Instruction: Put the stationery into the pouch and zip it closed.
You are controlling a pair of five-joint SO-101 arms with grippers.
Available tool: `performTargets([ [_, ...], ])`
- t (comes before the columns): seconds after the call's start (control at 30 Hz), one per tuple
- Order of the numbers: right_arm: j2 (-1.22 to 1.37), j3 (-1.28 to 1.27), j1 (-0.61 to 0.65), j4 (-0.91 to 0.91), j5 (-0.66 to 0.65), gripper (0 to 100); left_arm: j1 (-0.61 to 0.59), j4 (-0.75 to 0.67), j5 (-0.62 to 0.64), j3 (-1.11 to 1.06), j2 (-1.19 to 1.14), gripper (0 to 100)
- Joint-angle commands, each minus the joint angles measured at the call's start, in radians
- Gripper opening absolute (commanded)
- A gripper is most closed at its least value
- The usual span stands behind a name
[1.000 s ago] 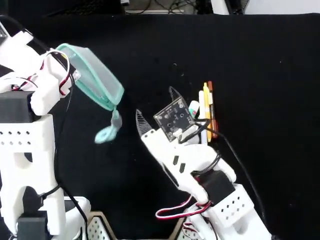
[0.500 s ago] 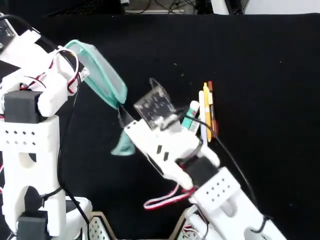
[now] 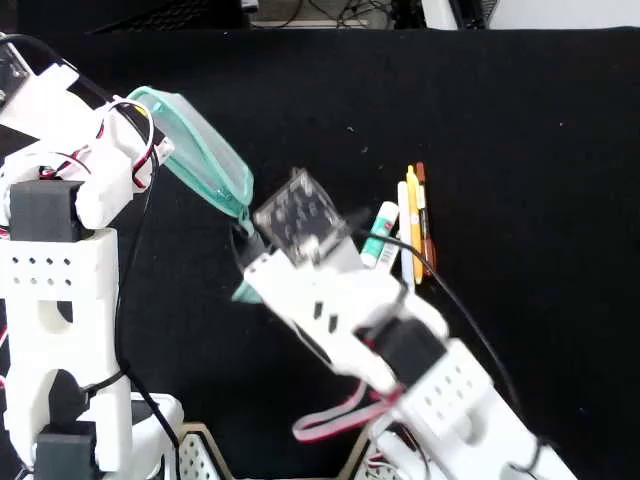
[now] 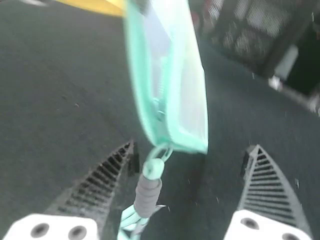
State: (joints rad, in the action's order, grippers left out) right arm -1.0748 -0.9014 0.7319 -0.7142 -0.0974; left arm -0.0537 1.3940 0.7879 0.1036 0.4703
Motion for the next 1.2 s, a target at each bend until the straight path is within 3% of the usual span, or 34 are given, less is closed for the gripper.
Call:
performTargets([
  [0.0, -0.105, 0.059, 0.046, -0.026, 0.009, 34.0, -0.004, -0.043, 0.008, 0.007, 0.008, 3],
  [0.37, 0.051, -0.002, 0.035, 0.164, -0.005, 34.0, 0.03, -0.049, 0.006, 0.033, 0.006, 3],
  [0.63, 0.081, 0.012, 0.035, 0.183, -0.069, 34.0, 0.035, -0.043, 0.0, 0.038, 0.008, 3],
  [0.73, 0.081, 0.008, 0.023, 0.183, -0.063, 33.8, 0.045, -0.026, -0.057, 0.031, 0.014, 3],
  [1.0, 0.082, -0.015, -0.032, 0.181, -0.069, 12.1, 0.065, -0.002, -0.097, 0.038, 0.015, 3],
  [1.17, 0.082, -0.053, -0.034, 0.181, -0.069, 15.7, 0.067, -0.003, -0.097, 0.039, 0.015, 3],
])
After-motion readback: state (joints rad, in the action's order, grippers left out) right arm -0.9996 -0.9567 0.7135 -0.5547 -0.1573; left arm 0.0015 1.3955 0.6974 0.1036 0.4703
